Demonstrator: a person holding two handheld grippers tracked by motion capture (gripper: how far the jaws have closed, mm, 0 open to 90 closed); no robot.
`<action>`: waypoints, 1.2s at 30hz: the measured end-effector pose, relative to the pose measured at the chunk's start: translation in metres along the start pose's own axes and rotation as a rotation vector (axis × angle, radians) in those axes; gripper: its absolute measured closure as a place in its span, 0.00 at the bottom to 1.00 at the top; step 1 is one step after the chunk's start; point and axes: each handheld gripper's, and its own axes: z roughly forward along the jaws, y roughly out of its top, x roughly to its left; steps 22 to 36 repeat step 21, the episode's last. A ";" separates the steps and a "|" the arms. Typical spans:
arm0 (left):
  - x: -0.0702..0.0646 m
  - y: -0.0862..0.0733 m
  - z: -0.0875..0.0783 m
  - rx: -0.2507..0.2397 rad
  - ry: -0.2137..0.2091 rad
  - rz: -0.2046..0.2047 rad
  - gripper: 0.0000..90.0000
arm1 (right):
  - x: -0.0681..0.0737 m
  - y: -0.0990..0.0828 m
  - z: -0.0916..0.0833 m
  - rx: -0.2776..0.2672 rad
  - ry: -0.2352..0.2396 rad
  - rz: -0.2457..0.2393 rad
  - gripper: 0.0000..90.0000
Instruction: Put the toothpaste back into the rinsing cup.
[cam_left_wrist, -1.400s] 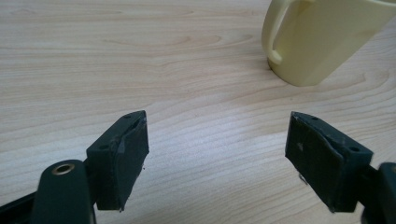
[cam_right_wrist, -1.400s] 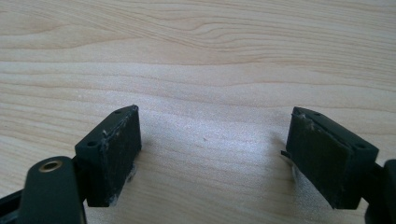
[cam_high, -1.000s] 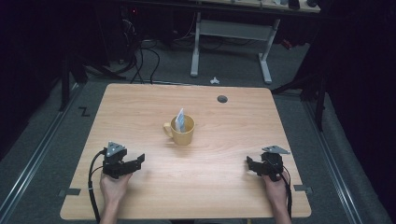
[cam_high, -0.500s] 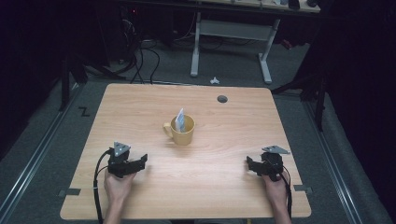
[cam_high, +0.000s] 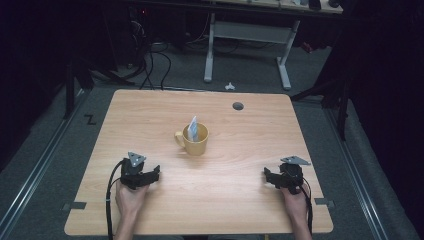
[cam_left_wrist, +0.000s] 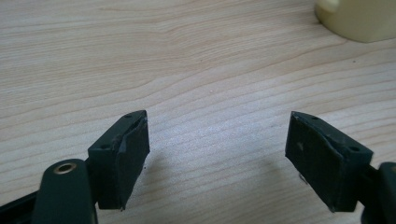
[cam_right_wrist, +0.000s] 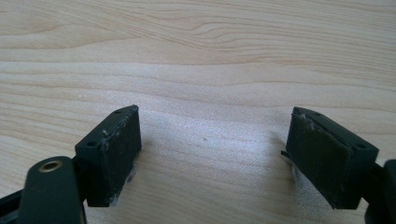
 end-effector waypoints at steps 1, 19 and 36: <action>-0.001 0.000 0.001 0.002 0.005 0.002 0.25 | 0.000 0.000 0.000 0.000 0.000 0.000 0.20; -0.002 -0.001 0.005 0.026 -0.008 -0.011 0.24 | 0.000 0.000 0.000 -0.001 -0.001 -0.001 0.20; -0.002 -0.001 0.005 0.026 -0.008 -0.011 0.24 | 0.000 0.000 0.000 -0.001 -0.001 -0.001 0.20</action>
